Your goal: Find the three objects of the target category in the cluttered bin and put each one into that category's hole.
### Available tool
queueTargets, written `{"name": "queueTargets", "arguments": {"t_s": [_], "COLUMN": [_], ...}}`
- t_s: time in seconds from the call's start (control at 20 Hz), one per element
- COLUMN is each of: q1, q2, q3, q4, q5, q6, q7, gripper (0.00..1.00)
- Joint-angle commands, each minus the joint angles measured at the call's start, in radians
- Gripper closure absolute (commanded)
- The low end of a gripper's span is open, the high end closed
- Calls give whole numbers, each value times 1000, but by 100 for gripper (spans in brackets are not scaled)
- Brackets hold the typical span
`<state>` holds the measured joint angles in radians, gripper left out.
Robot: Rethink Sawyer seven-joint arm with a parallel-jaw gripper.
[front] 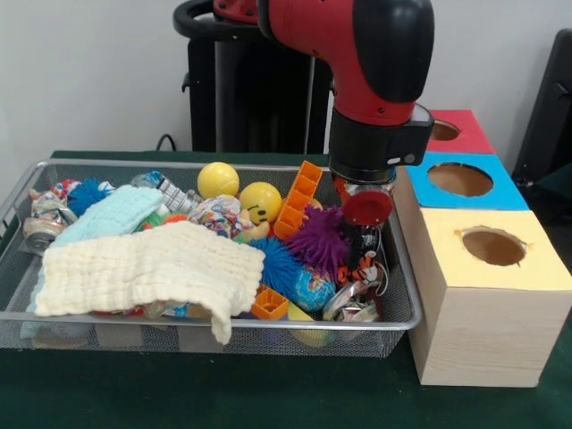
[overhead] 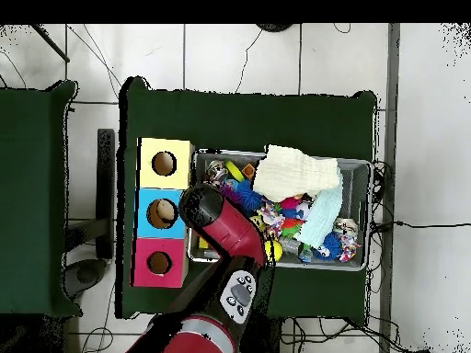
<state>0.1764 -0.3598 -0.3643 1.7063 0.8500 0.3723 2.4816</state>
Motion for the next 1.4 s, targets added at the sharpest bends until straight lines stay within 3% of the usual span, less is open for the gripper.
{"name": "queueTargets", "arguments": {"t_s": [0.05, 0.3, 0.95, 1.0, 1.4], "q1": [9, 26, 2, 0, 2], "q2": [58, 64, 56, 55, 56], "q3": [-16, -69, -57, -58, -69], "q4": [-50, -77, -69, -71, -80], "q5": [-106, -146, -165, -170, -179], "q6": [114, 144, 133, 136, 160], "q7": [137, 151, 149, 153, 161], "gripper": [0, 0, 0, 100, 100]}}
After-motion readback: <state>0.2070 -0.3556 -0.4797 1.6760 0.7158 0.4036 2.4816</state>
